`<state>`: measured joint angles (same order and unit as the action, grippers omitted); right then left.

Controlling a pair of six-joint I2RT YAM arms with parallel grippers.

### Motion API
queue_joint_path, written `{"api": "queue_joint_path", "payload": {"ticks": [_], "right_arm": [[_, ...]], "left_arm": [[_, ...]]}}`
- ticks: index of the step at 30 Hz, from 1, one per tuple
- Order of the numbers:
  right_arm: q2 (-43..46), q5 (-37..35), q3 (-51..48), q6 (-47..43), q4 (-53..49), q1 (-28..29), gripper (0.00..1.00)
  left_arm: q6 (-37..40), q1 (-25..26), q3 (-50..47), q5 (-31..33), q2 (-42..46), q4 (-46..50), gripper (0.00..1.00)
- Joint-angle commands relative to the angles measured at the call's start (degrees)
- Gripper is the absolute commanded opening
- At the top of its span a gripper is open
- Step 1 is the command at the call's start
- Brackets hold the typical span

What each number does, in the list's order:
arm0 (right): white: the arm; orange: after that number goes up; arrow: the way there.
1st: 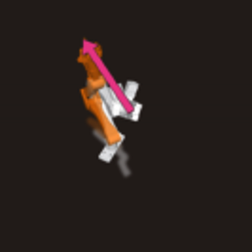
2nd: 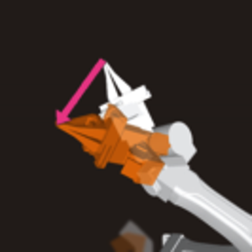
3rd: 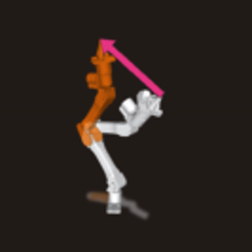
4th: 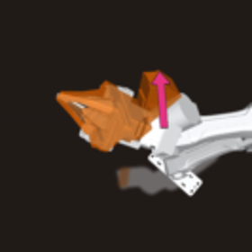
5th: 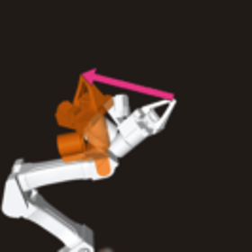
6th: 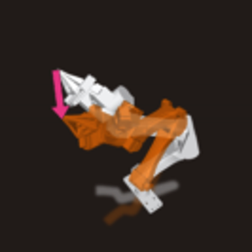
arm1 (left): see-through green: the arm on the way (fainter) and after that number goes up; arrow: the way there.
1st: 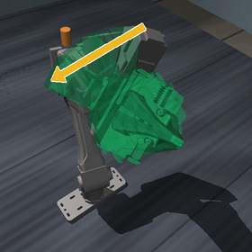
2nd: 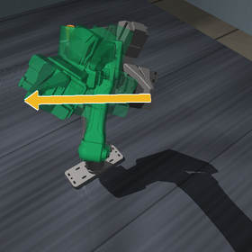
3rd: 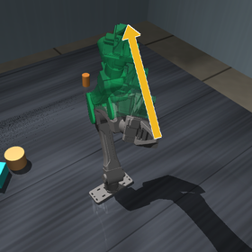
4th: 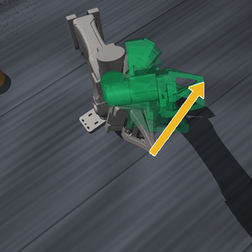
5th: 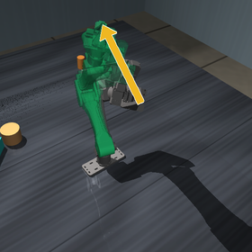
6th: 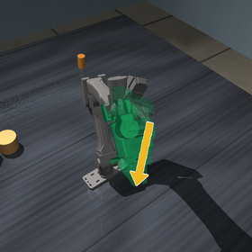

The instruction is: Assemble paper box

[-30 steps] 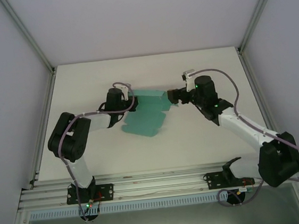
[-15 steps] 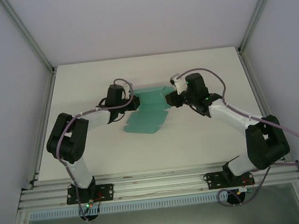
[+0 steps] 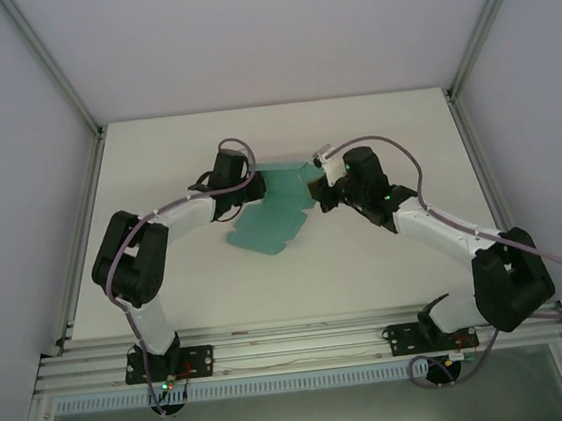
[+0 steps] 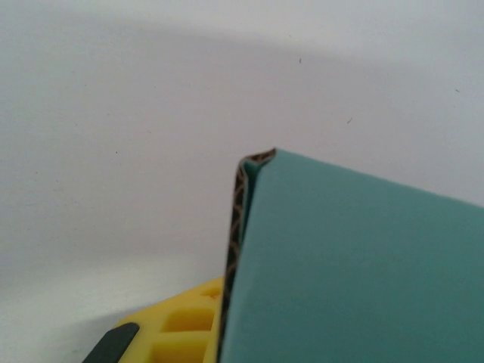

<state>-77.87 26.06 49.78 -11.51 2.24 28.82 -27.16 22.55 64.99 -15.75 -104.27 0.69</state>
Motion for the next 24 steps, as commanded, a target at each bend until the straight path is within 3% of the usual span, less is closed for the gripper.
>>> {"api": "queue_joint_path", "payload": {"ticks": [1, 5, 14, 19, 21, 24], "right_arm": [[3.96, -1.16, -0.21, 0.38, 2.44, 0.97, 0.00], [4.21, -1.47, -0.83, 0.82, 3.68, 1.68, 0.00], [3.90, 0.08, -1.88, 1.79, 6.36, 2.37, 0.00], [2.90, 0.11, -2.02, 2.02, 7.71, 2.42, 0.00], [2.72, -0.48, -1.99, 1.76, 7.89, 2.42, 0.00], [2.94, 0.03, -1.97, 1.58, 8.37, 2.40, 0.00]], "left_arm": [[-6.81, -3.34, 1.06, 18.43, -3.63, 9.14, 0.08], [-8.51, -3.50, 1.31, 21.51, -4.08, 10.25, 0.00], [-12.88, -5.49, 5.48, 17.94, -6.99, 14.21, 0.00], [-12.32, -5.74, 3.59, 10.43, -5.78, 7.90, 0.00], [-8.62, -5.67, 1.87, 6.27, -3.65, 3.82, 0.06], [-3.30, -5.76, -3.25, 0.43, 0.13, -4.23, 0.22]]}}
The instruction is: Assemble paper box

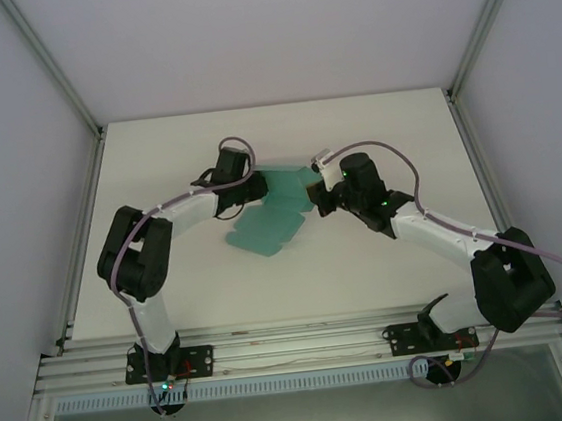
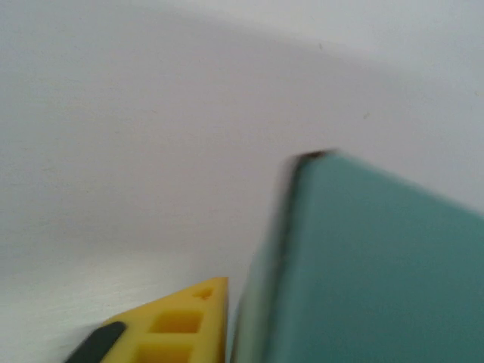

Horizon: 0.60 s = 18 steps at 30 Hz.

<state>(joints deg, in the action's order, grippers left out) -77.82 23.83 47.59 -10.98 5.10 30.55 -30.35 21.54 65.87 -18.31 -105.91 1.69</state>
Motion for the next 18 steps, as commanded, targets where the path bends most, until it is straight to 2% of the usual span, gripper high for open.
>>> {"api": "queue_joint_path", "payload": {"ticks": [1, 6, 14, 18], "right_arm": [[3.00, 2.59, 0.21, 0.92, 5.61, 0.68, 0.00], [2.82, 5.17, 0.22, 0.62, 5.62, 0.08, 0.00], [1.89, 10.00, 1.33, 0.89, 3.50, -1.17, 0.00], [1.15, 10.04, 1.49, 1.04, 3.11, -1.40, 0.00]], "left_arm": [[1.63, -4.75, -5.48, 0.94, 2.91, -7.30, 0.27], [6.81, -5.17, -8.63, -6.43, 5.27, -11.95, 0.44], [9.52, -6.00, -10.62, -16.47, 4.67, -17.72, 0.51], [9.65, -6.07, -10.28, -18.30, 4.58, -18.91, 0.51]]}}
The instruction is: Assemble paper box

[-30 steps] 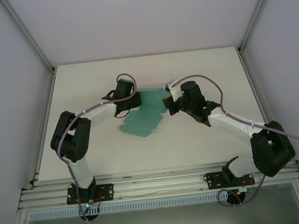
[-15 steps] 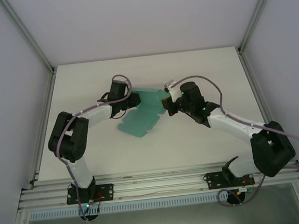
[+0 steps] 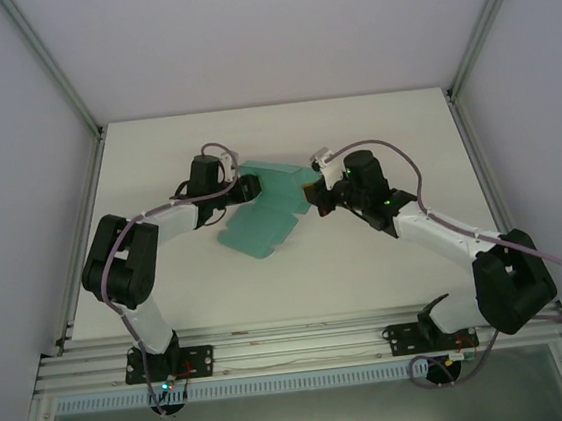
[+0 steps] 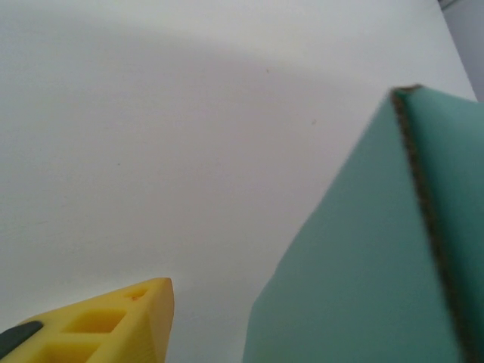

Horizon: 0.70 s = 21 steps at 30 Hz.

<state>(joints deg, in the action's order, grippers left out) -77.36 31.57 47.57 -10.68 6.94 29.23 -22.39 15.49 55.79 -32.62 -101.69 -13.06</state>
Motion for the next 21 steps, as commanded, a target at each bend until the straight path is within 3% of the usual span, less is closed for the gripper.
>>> {"api": "queue_joint_path", "payload": {"ticks": [1, 5, 12, 15, 21], "right_arm": [[0.50, 2.34, 1.54, 0.74, 1.26, -0.21, 0.00], [-0.39, 1.92, 1.78, 0.86, 1.23, -0.32, 0.00], [-0.16, 2.68, 2.11, 0.84, 0.54, -0.32, 0.00], [-0.04, 3.38, 2.00, 1.65, 0.42, -0.34, 0.00], [1.14, 1.87, 0.64, 3.12, 1.75, 0.38, 0.00]], "left_arm": [[1.76, 0.07, -0.19, -4.15, 0.28, -4.15, 0.51], [2.34, -0.01, 0.53, -3.13, 0.35, -2.41, 0.45], [1.39, 0.11, 0.28, 5.51, 0.09, -0.74, 0.21], [-0.30, 0.27, 0.93, 12.08, -0.73, -0.05, 0.04], [-6.46, 2.34, 2.47, 32.37, -1.05, 5.43, 0.00]]}}
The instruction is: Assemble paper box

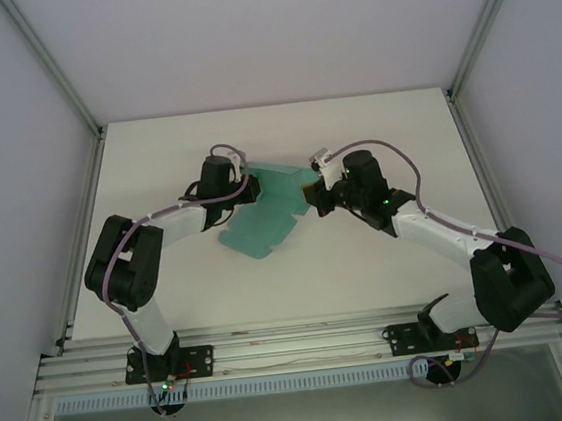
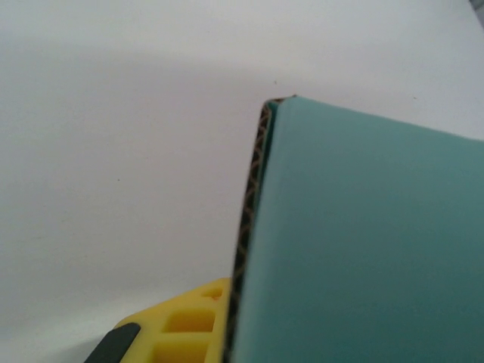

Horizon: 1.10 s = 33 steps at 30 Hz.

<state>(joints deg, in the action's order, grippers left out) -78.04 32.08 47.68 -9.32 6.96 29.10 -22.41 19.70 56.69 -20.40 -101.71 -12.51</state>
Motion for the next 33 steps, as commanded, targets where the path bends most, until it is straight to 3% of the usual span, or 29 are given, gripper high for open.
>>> {"api": "queue_joint_path", "payload": {"ticks": [1, 6, 9, 15, 20, 22, 29, 33], "right_arm": [[1.99, 1.03, 0.37, 1.68, 1.83, 0.83, 0.00], [2.54, -1.99, 0.11, 2.51, 1.86, 2.33, 0.00], [2.75, -3.16, 0.11, 2.81, 1.87, 3.05, 0.00], [2.20, -3.66, -0.07, 1.62, 3.77, 3.34, 0.00], [2.27, -2.82, 0.21, -0.78, 3.50, 3.18, 0.00], [2.45, -1.88, 0.17, -1.10, 3.23, 2.87, 0.00], [2.32, 1.19, -0.13, -1.25, 2.26, 1.83, 0.00], [1.64, 2.62, -0.17, -0.95, 2.35, 1.64, 0.00]], "left_arm": [[-7.70, -1.61, 1.91, 22.88, -1.11, 6.03, 0.00], [-14.11, -1.37, 6.61, 31.22, -4.15, 16.39, 0.00], [-15.32, -1.97, 9.45, 32.52, -6.42, 20.81, 0.00], [-8.26, -2.45, 6.10, 18.45, -4.29, 10.42, 0.00], [2.52, -2.64, -0.13, 7.22, 1.27, 1.33, 0.39], [3.80, -3.02, -1.92, 3.87, 3.26, -0.43, 0.48], [3.63, -4.85, -4.52, -9.16, 5.07, -5.17, 0.54], [3.38, -4.98, -4.68, -12.77, 4.36, -7.99, 0.55]]}}
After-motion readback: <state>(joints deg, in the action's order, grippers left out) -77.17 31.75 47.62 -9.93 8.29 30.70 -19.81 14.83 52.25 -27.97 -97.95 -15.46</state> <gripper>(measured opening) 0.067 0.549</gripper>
